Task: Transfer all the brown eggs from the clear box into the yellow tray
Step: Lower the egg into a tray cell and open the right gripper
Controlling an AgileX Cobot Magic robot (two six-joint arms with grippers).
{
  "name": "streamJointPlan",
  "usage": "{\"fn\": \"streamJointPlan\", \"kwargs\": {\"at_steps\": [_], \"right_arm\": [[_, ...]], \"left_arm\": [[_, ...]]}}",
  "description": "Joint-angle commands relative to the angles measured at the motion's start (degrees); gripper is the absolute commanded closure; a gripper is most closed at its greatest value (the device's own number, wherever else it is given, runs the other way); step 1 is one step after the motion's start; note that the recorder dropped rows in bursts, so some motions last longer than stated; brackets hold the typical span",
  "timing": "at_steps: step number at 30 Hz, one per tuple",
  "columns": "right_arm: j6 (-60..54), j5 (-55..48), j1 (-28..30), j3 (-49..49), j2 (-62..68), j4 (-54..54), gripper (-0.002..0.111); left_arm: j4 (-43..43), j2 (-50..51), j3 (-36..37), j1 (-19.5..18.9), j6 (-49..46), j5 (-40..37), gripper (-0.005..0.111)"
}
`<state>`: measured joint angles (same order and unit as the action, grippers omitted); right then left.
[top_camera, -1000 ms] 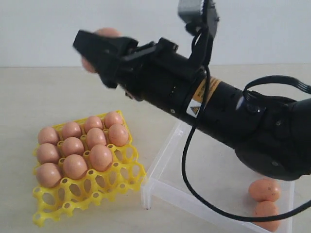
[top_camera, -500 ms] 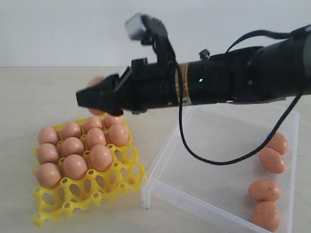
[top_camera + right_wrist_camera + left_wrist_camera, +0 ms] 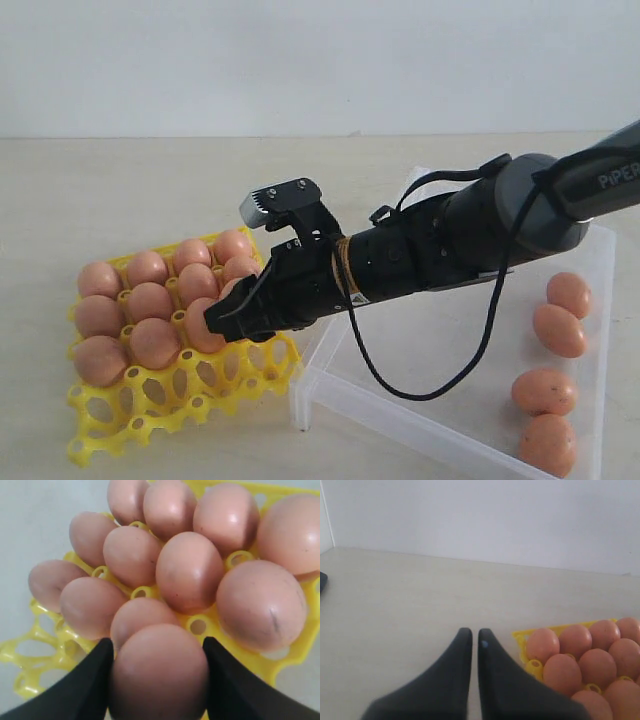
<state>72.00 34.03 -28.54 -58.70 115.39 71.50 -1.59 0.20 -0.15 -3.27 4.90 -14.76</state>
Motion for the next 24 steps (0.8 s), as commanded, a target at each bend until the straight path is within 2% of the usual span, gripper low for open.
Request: {"fn": "streamJointPlan", "kwargs": {"at_steps": [1, 4, 15, 16, 19, 21, 24], "right_arm": [[-0.6, -3.1, 0.0, -0.2, -0.2, -0.5, 0.108], [-0.6, -6.3, 0.0, -0.2, -0.2, -0.5, 0.108], [-0.4, -4.8, 0.0, -0.2, -0.2, -0.5, 0.106], [-0.4, -4.7, 0.0, -0.2, -0.2, -0.5, 0.101], [-0.4, -4.7, 0.0, -0.2, -0.2, -0.5, 0.069], [-0.1, -4.8, 0.0, -0.2, -0.2, -0.5, 0.058], [0.0, -5.0, 0.0, -0.2, -0.2, -0.5, 0.053]], "left_arm": [[-0.1, -0.2, 0.1, -0.1, 0.0, 0.1, 0.103], [-0.1, -0.2, 0.1, -0.1, 0.0, 0.1, 0.103], [-0.1, -0.2, 0.1, -0.1, 0.0, 0.1, 0.103], [-0.1, -0.2, 0.1, -0.1, 0.0, 0.1, 0.103], [-0.1, -0.2, 0.1, -0.1, 0.0, 0.1, 0.103], [-0.1, -0.2, 0.1, -0.1, 0.0, 0.1, 0.103], [-0.1, -0.2, 0.1, -0.1, 0.0, 0.1, 0.103]]}}
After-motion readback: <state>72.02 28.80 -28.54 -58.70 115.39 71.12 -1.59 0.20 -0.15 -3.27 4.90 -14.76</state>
